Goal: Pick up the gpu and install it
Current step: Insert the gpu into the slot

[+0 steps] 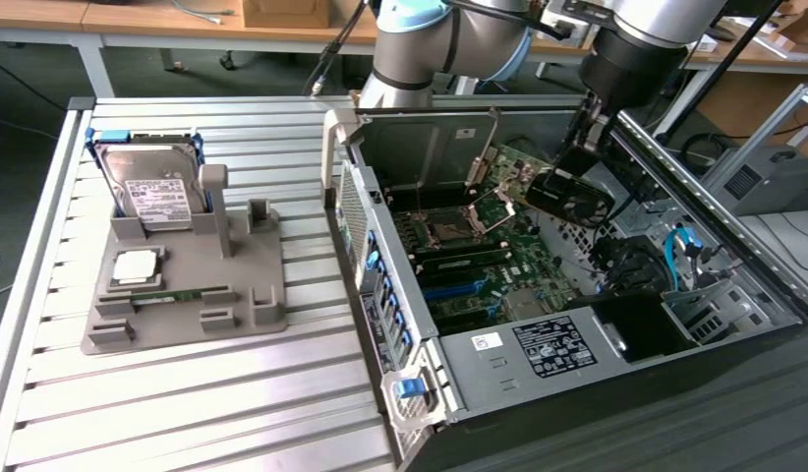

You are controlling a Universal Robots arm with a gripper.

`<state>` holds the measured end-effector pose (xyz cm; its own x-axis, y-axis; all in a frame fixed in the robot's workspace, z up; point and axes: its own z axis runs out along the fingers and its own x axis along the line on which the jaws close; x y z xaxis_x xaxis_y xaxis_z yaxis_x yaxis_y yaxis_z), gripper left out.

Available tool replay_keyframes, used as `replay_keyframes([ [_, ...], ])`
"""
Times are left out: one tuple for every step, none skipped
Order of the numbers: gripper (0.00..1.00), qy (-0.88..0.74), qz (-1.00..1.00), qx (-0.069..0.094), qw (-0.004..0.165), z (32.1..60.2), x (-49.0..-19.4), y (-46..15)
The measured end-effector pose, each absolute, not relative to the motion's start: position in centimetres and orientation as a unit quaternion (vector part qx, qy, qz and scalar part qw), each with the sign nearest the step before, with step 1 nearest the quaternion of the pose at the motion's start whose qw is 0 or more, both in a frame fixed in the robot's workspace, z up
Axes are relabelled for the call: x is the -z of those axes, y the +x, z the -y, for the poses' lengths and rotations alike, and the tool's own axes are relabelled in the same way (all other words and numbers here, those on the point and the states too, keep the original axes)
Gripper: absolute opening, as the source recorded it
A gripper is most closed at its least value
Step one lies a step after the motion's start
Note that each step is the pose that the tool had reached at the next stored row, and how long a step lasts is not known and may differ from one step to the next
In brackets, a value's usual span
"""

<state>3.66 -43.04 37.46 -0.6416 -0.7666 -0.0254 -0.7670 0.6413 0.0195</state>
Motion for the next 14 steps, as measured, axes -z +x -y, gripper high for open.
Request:
replay_keyframes([
  [0.27,-0.431,-0.902,-0.014,0.007,43.04,-37.46,3.66],
  [0.27,-0.436,-0.9,-0.014,0.007,43.04,-37.46,3.66],
  [0.27,-0.441,-0.898,-0.014,0.007,43.04,-37.46,3.66],
  [0.27,-0.445,-0.895,-0.014,0.007,43.04,-37.46,3.66],
  [0.27,-0.45,-0.893,-0.014,0.007,43.04,-37.46,3.66],
  [0.27,-0.455,-0.89,-0.014,0.007,43.04,-37.46,3.66],
  [0.27,-0.459,-0.888,-0.014,0.007,43.04,-37.46,3.66],
  [0.27,-0.465,-0.885,-0.015,0.007,43.04,-37.46,3.66],
  [0.27,-0.469,-0.883,-0.015,0.007,43.04,-37.46,3.66],
  [0.27,-0.474,-0.88,-0.015,0.007,43.04,-37.46,3.66],
  [0.27,-0.478,-0.878,-0.015,0.006,43.04,-37.46,3.66],
  [0.27,-0.483,-0.875,-0.015,0.006,43.04,-37.46,3.66],
  [0.27,-0.488,-0.873,-0.015,0.006,43.04,-37.46,3.66],
  [0.27,-0.493,-0.87,-0.015,0.006,43.04,-37.46,3.66],
])
